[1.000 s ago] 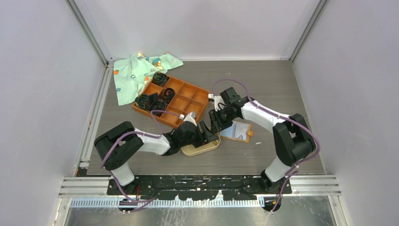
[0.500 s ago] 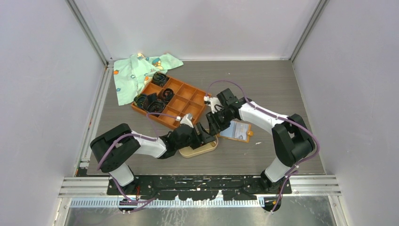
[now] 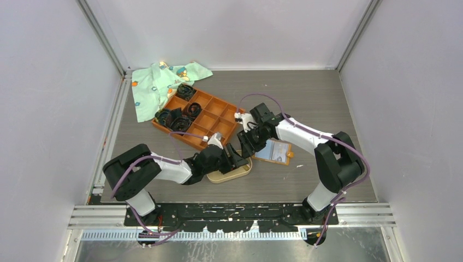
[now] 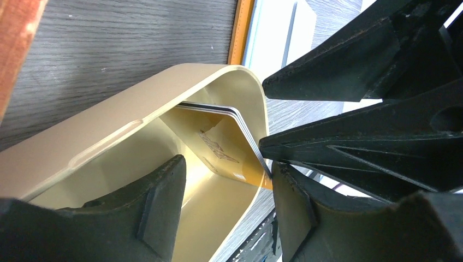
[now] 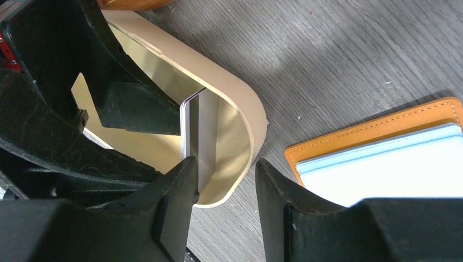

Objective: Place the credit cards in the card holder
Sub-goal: Pick up the credit card from the storage box.

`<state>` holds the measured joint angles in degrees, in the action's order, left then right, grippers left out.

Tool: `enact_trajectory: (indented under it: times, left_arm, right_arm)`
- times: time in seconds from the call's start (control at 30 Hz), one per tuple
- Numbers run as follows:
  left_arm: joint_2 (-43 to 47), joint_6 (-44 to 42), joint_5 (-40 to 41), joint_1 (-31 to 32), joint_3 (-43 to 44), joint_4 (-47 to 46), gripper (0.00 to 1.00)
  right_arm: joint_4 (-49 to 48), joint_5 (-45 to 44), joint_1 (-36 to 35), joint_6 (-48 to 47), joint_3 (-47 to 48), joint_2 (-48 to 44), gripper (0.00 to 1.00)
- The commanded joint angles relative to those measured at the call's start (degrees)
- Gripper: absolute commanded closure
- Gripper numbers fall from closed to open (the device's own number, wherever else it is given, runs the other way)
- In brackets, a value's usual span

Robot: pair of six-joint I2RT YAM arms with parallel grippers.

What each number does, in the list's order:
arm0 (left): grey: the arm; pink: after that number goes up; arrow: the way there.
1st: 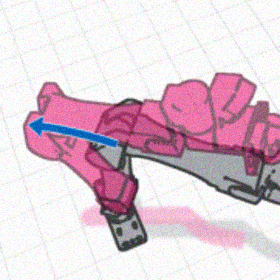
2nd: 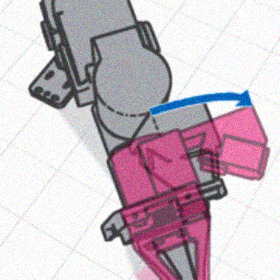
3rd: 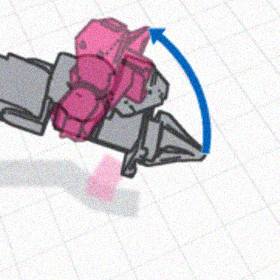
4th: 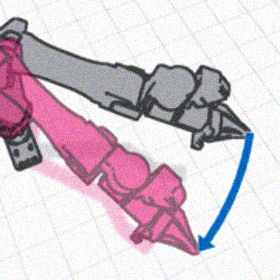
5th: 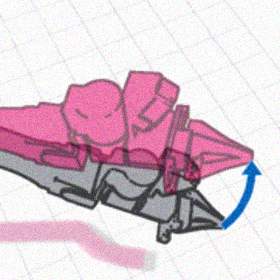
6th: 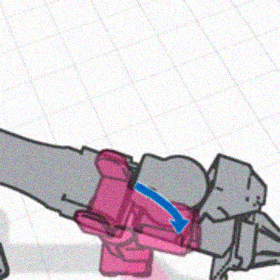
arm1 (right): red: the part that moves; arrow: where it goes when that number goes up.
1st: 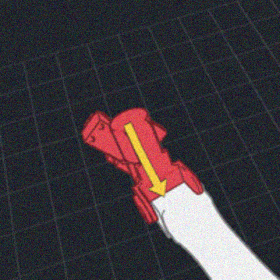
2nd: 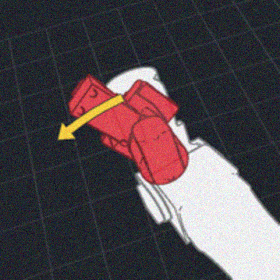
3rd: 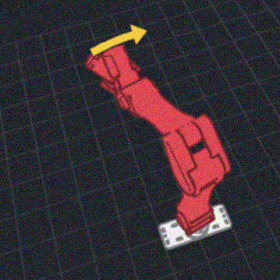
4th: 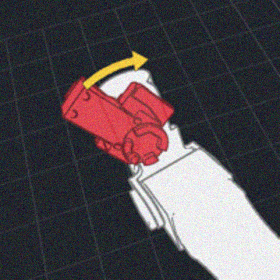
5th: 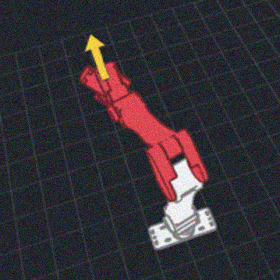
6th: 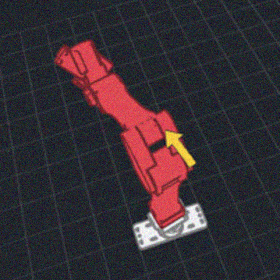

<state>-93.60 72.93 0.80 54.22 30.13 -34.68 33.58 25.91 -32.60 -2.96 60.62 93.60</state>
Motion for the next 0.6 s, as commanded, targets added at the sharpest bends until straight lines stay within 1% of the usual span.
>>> enact_trajectory:
  times: [0.0, 0.03, 0.17, 0.37, 0.47, 0.57]
  left_arm:
    - [1.32, 0.58, 5.48, -1.72, -0.08, 2.49, 0.41]
    - [1.5, 0.29, 5.57, -1.74, 0.08, 3.09, 0.41]
    - [2.12, -0.41, 5.88, -1.83, 0.16, 4.43, 0.41]
    - [2.76, -0.67, 6.27, -2.06, -0.6, 4.49, 0.41]
    - [3.36, -1.1, 6.24, -1.99, -1.65, 2.86, 0.4]
    - [4.04, -1.39, 6.3, -2.01, -2.71, 1.34, 0.39]
  right_arm:
    - [3.71, 3.64, -2.62, -0.38, 1.67, 0.86, 0.49]
    - [3.76, 3.44, -2.82, -0.42, 1.76, 1.1, 0.49]
    - [3.87, 2.55, -3.42, -0.55, 1.87, 1.53, 0.41]
    - [4.03, 2.58, -4.0, -0.64, 2.04, 2.2, 0.36]
    - [4.11, 3.02, -4.2, -0.64, 2.09, 2.51, 0.31]
    - [4.2, 3.27, -4.4, -0.64, 2.18, 2.78, 0.29]
